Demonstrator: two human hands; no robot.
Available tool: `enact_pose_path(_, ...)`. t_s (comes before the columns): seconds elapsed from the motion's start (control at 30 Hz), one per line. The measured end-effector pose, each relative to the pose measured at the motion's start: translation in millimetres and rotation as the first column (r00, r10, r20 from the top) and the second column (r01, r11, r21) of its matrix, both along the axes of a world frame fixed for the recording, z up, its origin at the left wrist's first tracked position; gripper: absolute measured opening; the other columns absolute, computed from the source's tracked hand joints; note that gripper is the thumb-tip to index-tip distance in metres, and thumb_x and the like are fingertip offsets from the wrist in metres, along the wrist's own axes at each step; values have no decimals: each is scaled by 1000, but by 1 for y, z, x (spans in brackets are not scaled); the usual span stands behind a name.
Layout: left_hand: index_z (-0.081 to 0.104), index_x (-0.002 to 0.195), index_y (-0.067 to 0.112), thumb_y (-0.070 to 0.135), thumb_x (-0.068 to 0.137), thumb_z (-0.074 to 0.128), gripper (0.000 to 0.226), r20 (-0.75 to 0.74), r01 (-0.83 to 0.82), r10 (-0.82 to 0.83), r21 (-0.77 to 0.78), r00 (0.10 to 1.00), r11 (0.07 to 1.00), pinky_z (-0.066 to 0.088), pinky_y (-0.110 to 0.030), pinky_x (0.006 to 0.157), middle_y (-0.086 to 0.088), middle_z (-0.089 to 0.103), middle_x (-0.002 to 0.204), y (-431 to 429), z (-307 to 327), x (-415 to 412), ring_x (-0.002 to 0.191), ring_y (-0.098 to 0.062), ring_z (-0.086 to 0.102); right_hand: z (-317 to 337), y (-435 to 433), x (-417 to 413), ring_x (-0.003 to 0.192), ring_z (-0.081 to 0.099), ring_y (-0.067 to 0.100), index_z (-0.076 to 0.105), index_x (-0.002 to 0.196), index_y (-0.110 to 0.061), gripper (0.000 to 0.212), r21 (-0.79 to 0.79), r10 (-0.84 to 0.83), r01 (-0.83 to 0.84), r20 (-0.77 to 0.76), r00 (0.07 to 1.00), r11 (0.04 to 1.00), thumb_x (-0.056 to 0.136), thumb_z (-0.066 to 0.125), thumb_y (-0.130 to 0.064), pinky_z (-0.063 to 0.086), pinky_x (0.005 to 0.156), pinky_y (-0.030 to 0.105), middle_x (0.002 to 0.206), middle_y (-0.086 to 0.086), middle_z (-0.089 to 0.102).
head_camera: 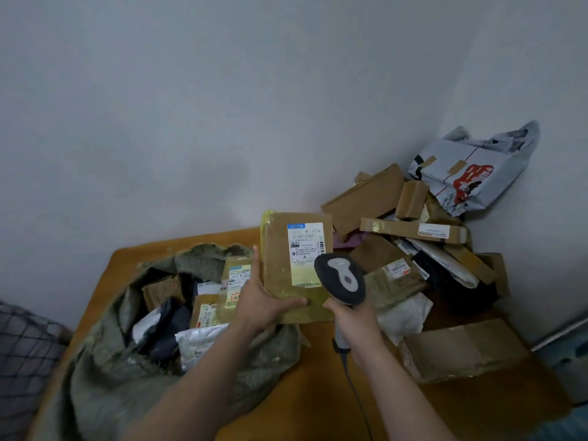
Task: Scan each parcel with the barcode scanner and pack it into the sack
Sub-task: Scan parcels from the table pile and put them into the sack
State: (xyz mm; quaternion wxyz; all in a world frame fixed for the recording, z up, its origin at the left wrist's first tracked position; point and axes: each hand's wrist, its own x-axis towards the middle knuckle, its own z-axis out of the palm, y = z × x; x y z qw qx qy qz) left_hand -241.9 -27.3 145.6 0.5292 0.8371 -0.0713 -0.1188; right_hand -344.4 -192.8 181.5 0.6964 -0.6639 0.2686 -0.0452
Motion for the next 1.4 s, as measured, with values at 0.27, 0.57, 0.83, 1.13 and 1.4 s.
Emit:
enact_pose_path(0.27,-14,157,54,70,31,97,168,118,-199,190,73,975,977,57,-49,99,3,60,142,60,6,8,122,-21,64,6,51,16,73,71,12,73,97,-15,12,16,55,-56,77,996,998,88,80,-19,59,68,26,84,1,75)
enact_pose_path(0.57,-17,153,60,89,20,84,169,119,-279,266,106,957,955,56,-50,98,-3,56,146,100,8,8,123,-24,61,20,88,28,49,47,17,64,73,-10,25,72,183,-194,140,973,978,91,77,-21,45,55,32,58,9,51)
enact_pose_path(0.83,-17,152,63,92,19,80,167,122,-278,265,100,956,955,55,-51,100,-5,53,147,106,8,12,122,-25,61,18,92,31,49,47,16,66,78,-10,21,71,242,-256,158,957,964,94,75,-20,46,55,30,57,6,51)
enact_pose_path(1.13,-12,156,57,90,19,82,170,134,-274,259,112,956,955,51,-54,107,-4,49,153,100,8,20,134,-26,54,18,84,35,49,48,15,66,80,-9,19,85,246,-261,157,957,962,94,74,-19,47,53,27,58,6,51)
enact_pose_path(1.4,7,164,37,66,27,96,166,98,-233,219,170,971,957,48,-51,111,-5,51,155,100,30,39,136,-29,54,14,63,39,57,55,11,69,80,-8,12,-219,246,-222,88,965,950,87,77,-12,46,54,24,60,1,62)
